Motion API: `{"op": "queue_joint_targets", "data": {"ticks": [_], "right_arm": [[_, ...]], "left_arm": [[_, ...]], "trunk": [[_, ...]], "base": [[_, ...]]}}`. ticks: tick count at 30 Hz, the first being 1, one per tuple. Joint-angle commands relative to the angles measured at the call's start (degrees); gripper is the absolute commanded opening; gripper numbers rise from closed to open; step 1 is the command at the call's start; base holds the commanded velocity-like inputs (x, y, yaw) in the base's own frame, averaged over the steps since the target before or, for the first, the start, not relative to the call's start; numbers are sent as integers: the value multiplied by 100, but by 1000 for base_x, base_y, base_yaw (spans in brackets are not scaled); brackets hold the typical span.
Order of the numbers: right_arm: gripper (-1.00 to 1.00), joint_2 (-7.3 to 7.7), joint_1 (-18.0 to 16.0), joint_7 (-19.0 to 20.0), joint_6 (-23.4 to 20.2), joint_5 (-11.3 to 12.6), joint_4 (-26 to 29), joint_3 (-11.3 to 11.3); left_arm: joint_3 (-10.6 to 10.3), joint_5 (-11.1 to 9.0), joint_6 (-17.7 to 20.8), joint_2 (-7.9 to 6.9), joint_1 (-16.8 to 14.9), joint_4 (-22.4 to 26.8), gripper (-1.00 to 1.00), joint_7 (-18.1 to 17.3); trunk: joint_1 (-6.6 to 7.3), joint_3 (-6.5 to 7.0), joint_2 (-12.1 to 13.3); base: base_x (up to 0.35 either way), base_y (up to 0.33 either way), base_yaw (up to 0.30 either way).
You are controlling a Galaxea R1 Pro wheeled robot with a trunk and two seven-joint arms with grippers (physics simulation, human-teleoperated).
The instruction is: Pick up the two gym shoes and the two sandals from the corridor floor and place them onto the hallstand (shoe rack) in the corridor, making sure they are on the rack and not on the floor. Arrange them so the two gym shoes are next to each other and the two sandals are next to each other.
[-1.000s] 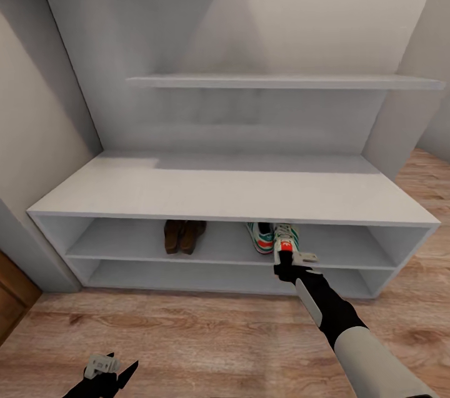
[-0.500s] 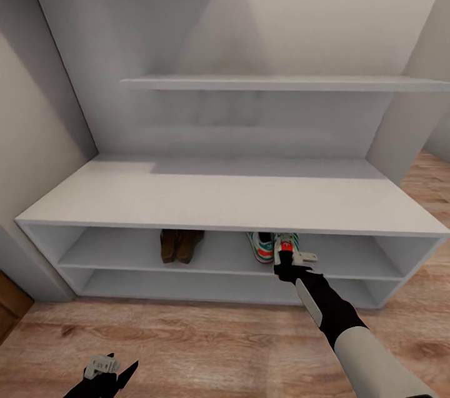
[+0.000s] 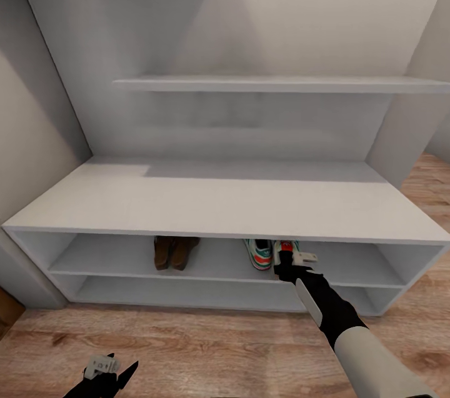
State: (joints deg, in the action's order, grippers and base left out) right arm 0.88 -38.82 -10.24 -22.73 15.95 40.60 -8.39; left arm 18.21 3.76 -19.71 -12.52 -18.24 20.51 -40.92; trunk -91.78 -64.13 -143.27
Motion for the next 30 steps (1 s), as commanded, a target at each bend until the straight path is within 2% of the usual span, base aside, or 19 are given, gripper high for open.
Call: {"op": "queue_joint_targets", "data": {"ticks": [1,3,4,6,30], "right_arm": [[-100,9,-3,-57,-20,57,9,-40],[-100,9,-3,-57,-20,57,11,-40],[-100,9,-3,-57,-21,57,9,-40],[-100,9,-3,-57,-21,57,9,-40],[-100,9,-3,-57,-21,57,9,-41]], "left_arm": [[40,44,-24,5,-4,-4,100,-35],[39,123,-23,10,-4,-3,100,-30],[48,268,-17,6,-4,0,100,-8],[50,288,-12,5,-4,-1,100,0],[60,309,-12,-4,-4,-3,100,39]], "trunk": [[0,-5,-2],[0,-5,-2],[0,-5,-2],[0,-5,-2],[0,-5,-2]], "base": [[14,-9,0],[8,-5,0],[1,-1,0],[0,0,0],[42,0,0]]}}
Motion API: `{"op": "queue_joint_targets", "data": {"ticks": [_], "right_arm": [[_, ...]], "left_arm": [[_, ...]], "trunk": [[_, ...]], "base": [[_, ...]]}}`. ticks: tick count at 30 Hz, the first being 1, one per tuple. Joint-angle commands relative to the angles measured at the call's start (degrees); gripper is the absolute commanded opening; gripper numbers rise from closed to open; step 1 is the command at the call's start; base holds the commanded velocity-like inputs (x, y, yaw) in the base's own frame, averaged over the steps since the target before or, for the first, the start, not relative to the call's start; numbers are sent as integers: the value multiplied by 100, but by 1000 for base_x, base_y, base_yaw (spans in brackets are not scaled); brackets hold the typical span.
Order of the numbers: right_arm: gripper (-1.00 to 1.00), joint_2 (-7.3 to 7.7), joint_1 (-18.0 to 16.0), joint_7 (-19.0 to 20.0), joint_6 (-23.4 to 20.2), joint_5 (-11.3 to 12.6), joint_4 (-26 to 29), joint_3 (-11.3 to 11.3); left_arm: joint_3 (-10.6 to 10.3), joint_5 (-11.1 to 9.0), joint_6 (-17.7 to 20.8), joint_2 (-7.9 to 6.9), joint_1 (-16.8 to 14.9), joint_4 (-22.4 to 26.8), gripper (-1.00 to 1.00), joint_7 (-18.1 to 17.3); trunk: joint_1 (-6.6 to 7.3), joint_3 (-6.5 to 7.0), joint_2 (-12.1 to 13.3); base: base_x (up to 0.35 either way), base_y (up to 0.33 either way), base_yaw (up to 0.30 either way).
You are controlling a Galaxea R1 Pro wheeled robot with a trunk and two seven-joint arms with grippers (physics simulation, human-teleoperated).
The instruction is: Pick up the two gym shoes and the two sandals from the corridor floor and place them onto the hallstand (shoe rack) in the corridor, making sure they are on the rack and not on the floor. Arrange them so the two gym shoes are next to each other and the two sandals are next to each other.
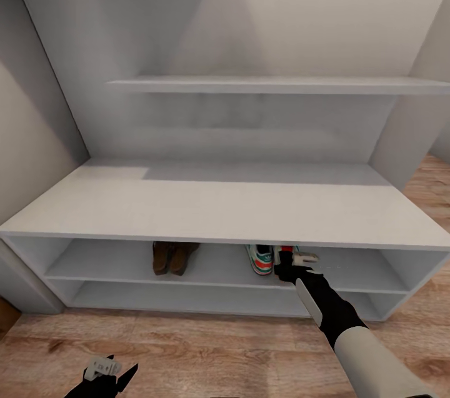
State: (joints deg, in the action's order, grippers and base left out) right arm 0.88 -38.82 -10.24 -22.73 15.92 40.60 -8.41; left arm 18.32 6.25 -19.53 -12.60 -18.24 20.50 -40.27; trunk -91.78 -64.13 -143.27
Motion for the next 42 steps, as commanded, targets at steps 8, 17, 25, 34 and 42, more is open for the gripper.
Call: {"op": "queue_joint_targets", "data": {"ticks": [8,17,25,34,42], "right_arm": [[-100,9,-3,-57,-21,60,10,-39],[-100,9,-3,-57,-20,60,10,-38],[-100,9,-3,-57,-20,60,10,-38],[-100,12,-3,-53,-20,66,14,-26],[100,17,-3,-48,-21,68,18,-30]], "left_arm": [[49,61,-27,3,-5,-2,100,-28],[54,61,-32,3,-5,-2,100,-31],[56,61,-31,4,-5,1,100,-33],[58,61,-25,3,-5,-1,100,-32],[58,61,-38,3,-5,-2,100,-28]], "trunk": [[1,-5,-2],[1,-5,-2],[1,-5,-2],[1,-5,-2],[1,-5,-2]], "base": [[162,0,0],[44,0,0],[2,0,0],[0,0,0],[0,0,0]]}}
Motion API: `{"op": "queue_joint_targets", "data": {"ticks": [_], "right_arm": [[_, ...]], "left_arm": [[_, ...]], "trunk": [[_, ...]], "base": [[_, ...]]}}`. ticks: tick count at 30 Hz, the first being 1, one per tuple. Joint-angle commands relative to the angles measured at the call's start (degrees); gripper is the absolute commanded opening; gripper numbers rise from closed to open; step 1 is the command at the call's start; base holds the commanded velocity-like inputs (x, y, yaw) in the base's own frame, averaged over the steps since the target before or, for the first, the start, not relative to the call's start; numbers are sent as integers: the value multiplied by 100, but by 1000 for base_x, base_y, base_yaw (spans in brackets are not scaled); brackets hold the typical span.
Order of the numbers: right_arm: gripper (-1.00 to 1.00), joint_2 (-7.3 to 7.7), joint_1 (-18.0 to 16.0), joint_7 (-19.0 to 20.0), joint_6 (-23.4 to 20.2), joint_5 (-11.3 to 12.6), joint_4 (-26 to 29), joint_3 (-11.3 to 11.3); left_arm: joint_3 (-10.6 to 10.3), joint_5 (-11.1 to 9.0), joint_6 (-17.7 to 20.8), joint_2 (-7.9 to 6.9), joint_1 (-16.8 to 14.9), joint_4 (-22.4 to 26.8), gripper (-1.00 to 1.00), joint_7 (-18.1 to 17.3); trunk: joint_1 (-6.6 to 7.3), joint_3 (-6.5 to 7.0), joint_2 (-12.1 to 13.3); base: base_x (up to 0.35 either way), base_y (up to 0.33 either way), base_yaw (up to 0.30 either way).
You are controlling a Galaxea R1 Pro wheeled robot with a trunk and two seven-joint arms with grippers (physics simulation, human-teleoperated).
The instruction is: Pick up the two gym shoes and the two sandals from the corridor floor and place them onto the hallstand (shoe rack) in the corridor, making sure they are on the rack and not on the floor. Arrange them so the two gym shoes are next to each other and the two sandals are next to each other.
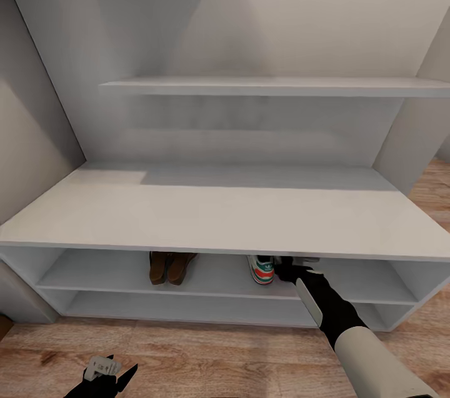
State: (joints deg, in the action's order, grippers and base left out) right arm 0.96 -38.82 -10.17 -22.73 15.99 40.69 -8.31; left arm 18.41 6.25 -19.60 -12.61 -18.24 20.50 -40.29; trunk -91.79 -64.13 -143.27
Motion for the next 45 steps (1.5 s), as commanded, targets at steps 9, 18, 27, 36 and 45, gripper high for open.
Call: {"op": "queue_joint_targets", "data": {"ticks": [9,18,27,36,45], "right_arm": [[100,11,-3,-54,-20,62,5,-39],[100,16,-3,-52,-20,62,1,-41],[100,17,-3,-50,-20,62,1,-45],[100,17,-3,-46,-14,57,-33,-48],[100,26,-3,-41,43,50,-400,-49]], "left_arm": [[49,61,-36,4,-4,-10,100,-24],[57,61,-35,4,-4,-11,100,-23],[65,61,-35,2,-4,-11,100,-24],[79,51,-38,4,-4,-11,100,-23],[108,11,-57,-10,-4,4,100,136]], "trunk": [[1,-5,-2],[1,-5,-2],[1,-5,-2],[1,-5,-2],[1,-5,-2]], "base": [[-49,0,0],[-304,0,0],[-335,0,0],[-337,0,0],[-336,0,0]]}}
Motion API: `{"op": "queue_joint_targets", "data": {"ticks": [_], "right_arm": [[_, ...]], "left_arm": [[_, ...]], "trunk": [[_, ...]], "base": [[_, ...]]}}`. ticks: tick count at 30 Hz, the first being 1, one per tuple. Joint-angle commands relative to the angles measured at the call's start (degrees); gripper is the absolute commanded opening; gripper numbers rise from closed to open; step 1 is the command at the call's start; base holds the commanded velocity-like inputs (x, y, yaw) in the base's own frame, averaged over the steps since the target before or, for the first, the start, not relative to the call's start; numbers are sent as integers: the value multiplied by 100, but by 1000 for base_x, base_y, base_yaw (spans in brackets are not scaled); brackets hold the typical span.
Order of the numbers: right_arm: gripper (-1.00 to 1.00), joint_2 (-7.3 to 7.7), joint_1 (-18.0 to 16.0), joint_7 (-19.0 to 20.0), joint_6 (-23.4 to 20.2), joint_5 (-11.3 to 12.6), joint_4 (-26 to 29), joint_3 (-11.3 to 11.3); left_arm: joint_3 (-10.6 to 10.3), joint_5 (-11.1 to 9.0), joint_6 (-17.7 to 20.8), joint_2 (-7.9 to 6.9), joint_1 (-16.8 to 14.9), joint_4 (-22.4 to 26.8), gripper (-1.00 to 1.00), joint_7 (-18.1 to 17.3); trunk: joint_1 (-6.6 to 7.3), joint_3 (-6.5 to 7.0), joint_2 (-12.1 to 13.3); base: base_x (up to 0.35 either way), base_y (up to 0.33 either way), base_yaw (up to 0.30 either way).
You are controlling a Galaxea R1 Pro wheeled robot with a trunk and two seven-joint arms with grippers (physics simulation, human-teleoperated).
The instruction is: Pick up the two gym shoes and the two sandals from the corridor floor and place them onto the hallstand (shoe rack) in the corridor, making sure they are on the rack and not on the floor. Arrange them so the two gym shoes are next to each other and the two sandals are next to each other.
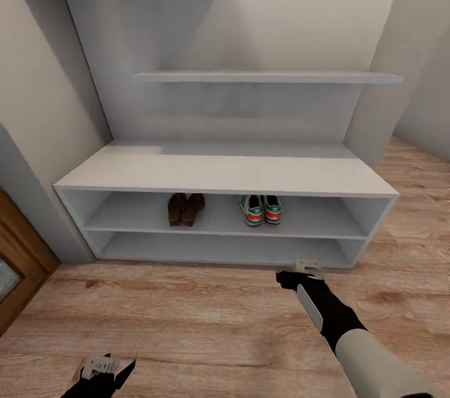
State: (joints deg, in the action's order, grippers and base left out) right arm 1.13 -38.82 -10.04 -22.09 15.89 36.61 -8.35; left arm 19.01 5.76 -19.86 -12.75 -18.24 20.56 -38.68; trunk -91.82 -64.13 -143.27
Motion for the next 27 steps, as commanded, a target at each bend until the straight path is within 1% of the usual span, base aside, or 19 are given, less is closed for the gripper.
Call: {"op": "queue_joint_targets", "data": {"ticks": [1,2,7,16,17,20,23,27], "right_arm": [[100,13,-3,-54,-4,61,-36,-45],[100,24,-1,-47,94,60,-176,-45],[100,38,4,-29,408,53,-457,-44],[100,61,6,-11,1168,47,-1188,-46],[100,84,10,-8,1539,43,-1583,-50],[100,107,12,-7,1854,32,-1939,-53],[100,124,17,-4,2231,-25,-2331,-57],[100,134,21,-2,2823,-232,-2836,-60]], "left_arm": [[49,60,-32,5,-5,-2,100,13],[50,59,-38,11,-5,-1,100,142],[45,64,-42,16,-5,-3,100,326],[45,66,-47,18,-5,-1,100,425],[48,61,-47,14,-5,-6,100,439],[51,56,-46,10,-5,-9,100,444],[55,49,-40,5,-5,-13,100,451],[56,-1,-39,2,-5,-15,100,455]], "trunk": [[5,-5,-2],[5,-5,-2],[5,-5,-2],[5,-5,-2],[5,-5,-2],[5,-5,-2],[5,-5,-2],[5,-5,-2]], "base": [[-336,0,0],[-336,0,0],[-336,0,0],[-336,0,0],[-335,0,0],[-266,0,0],[-141,0,0],[-65,0,0]]}}
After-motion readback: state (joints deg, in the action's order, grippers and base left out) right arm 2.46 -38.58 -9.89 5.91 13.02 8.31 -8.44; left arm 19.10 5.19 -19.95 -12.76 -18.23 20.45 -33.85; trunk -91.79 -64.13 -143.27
